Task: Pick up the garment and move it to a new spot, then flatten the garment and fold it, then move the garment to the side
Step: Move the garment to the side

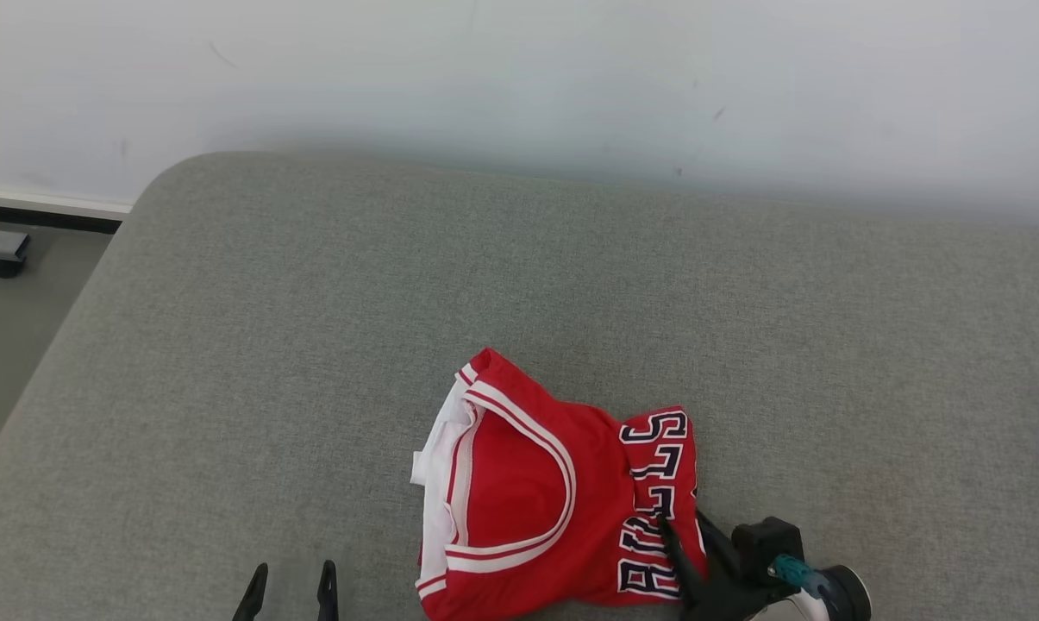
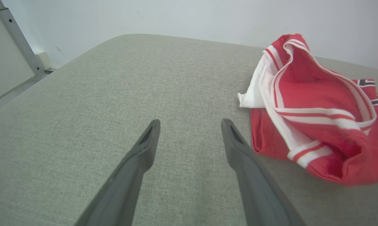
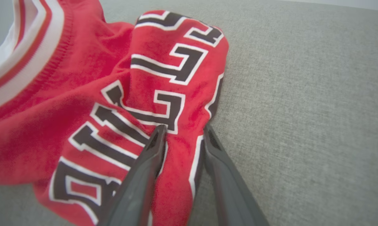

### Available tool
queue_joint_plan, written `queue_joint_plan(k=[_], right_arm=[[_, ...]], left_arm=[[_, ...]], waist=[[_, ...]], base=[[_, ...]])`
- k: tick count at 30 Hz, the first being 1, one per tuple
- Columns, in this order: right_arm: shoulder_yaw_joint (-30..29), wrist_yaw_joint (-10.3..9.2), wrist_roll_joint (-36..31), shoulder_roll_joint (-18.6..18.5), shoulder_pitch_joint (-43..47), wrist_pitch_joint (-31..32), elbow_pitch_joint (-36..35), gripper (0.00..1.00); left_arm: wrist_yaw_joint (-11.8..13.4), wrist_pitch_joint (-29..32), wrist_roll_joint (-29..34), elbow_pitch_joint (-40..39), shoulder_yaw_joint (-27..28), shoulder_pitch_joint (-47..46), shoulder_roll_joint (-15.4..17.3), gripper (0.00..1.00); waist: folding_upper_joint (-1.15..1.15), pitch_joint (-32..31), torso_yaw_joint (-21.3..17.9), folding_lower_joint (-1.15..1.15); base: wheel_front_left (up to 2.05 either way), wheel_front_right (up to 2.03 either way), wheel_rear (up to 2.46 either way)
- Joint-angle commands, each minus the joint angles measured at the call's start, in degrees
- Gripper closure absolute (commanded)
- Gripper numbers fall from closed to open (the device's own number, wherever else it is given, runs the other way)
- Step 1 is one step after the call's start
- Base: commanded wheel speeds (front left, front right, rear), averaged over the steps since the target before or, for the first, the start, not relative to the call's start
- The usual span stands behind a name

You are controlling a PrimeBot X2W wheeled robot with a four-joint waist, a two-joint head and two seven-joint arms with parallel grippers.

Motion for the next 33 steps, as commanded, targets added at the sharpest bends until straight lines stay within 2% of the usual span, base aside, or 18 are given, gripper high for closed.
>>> queue_joint_plan(k=[1, 2, 9, 16, 21, 23, 30, 33], right_arm=[[0.2, -0.19, -0.3, 0.1, -0.5, 0.2, 1.7, 0.63], [0.0, -0.19, 0.4, 0.0, -0.9, 0.2, 2.0, 1.0], [-4.2, -0.19, -1.3, -0.1, -2.8, 0.1, 1.5, 1.0], [-7.0, -0.19, -2.5, -0.2, -1.4, 0.1, -1.3, 1.0], [-7.6, -0.19, -2.9, -0.8, -0.8, 0.1, -3.0, 1.0], [-8.0, -0.19, -2.7, -1.4, -0.9, 0.1, -3.9, 1.0], [-7.4, -0.19, -1.9, -2.2, -2.1, 0.1, -5.7, 1.0], [-7.0, -0.19, -1.5, -2.1, -2.4, 0.1, -6.0, 1.0]], left_arm=[[0.2, -0.2, 0.0, -0.1, -0.1, -1.0, -0.1, 0.0], [0.2, -0.2, 0.0, -0.2, -0.2, -1.1, -0.1, 0.0], [0.1, -0.2, 0.0, -0.5, 0.2, -0.8, -0.1, 0.0], [-0.3, -0.2, -0.5, -1.0, -0.2, 0.6, -0.1, 0.0], [-0.3, -0.2, -1.3, -1.4, -0.5, 0.0, -0.1, 0.0], [-0.2, -0.2, -1.6, -1.6, -0.9, -0.9, -0.1, 0.0], [0.0, -0.2, -2.3, -2.0, -1.2, -3.3, -0.1, 0.0], [0.1, -0.2, -2.4, -2.0, -1.2, -4.0, -0.1, 0.0]], waist=[[0.0, 0.2, 0.0, 0.0], [0.0, 0.2, -0.1, 0.0], [0.0, -0.6, -1.5, 0.0], [0.0, -2.7, -6.5, 0.0], [0.0, -3.5, -12.9, 0.0], [0.0, -3.2, -17.3, 0.0], [0.0, -1.6, -28.1, 0.0], [0.0, -1.0, -31.0, 0.0]], base=[[0.0, 0.0, 0.0], [0.0, 0.0, 0.0], [0.0, 0.0, 0.0], [0.0, 0.0, 0.0], [0.0, 0.0, 0.0], [0.0, 0.0, 0.0], [0.0, 0.0, 0.0], [0.0, 0.0, 0.0]])
